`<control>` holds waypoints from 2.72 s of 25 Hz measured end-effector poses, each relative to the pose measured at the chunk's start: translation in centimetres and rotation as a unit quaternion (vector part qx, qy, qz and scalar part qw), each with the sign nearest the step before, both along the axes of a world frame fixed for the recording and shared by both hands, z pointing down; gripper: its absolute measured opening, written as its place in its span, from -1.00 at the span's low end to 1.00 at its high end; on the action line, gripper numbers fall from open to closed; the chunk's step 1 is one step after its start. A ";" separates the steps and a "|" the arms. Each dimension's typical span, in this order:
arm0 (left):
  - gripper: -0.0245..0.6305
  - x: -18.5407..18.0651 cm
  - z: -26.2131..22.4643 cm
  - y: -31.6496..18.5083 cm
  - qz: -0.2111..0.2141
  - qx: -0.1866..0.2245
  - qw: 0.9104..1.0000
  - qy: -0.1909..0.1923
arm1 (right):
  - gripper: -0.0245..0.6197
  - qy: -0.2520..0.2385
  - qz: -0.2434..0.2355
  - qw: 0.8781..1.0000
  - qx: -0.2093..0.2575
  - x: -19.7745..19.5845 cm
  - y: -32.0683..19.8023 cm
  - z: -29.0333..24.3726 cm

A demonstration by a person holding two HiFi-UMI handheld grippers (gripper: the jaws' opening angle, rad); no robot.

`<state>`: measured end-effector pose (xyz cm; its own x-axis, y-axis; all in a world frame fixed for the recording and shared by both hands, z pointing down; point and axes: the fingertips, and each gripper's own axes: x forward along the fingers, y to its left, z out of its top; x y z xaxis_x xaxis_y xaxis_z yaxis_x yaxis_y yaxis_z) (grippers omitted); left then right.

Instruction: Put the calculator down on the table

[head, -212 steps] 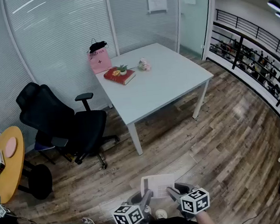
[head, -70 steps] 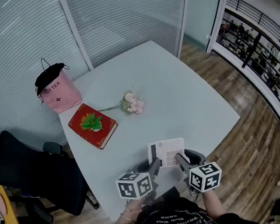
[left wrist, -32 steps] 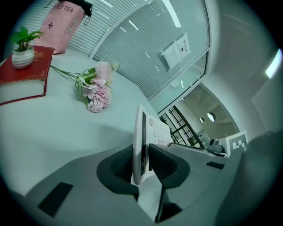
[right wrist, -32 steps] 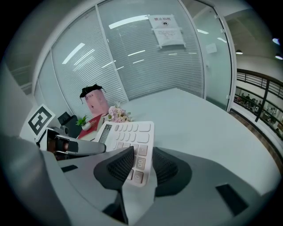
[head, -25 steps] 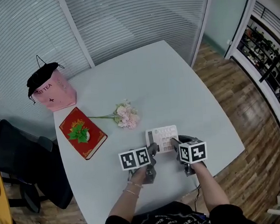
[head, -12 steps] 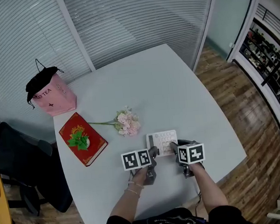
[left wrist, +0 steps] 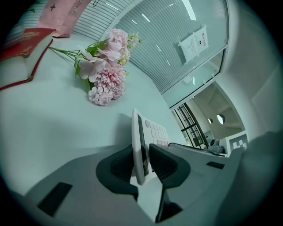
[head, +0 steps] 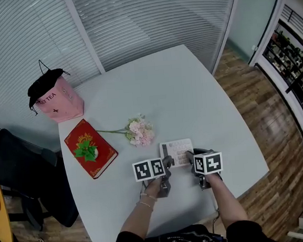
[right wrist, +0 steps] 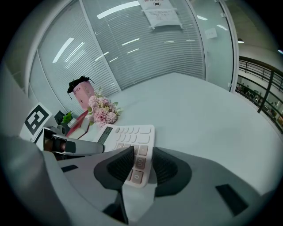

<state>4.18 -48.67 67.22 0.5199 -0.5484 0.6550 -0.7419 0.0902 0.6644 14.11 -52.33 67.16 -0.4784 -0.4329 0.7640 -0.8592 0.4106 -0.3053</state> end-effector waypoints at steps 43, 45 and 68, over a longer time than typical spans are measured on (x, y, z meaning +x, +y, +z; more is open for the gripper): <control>-0.03 -3.8 -17.3 13.1 0.048 0.341 0.914 -0.213 | -0.20 0.005 -0.044 0.950 0.308 -2.0 13.3 -17.9; -0.03 -4.3 -18.2 15.1 0.048 0.351 0.910 -0.214 | -0.20 0.005 -0.042 0.946 0.322 -2.5 15.5 -18.8; -0.03 -8.3 -17.1 30.6 0.064 0.355 0.901 -0.239 | -0.25 0.028 -0.041 0.938 0.342 -6.5 31.3 -17.9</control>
<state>-4.12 -18.06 50.12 0.3609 -0.8730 0.3281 -0.9326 -0.3396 0.1223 7.64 -21.00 49.29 -0.4991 -0.7947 0.3454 -0.8228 0.5597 0.0988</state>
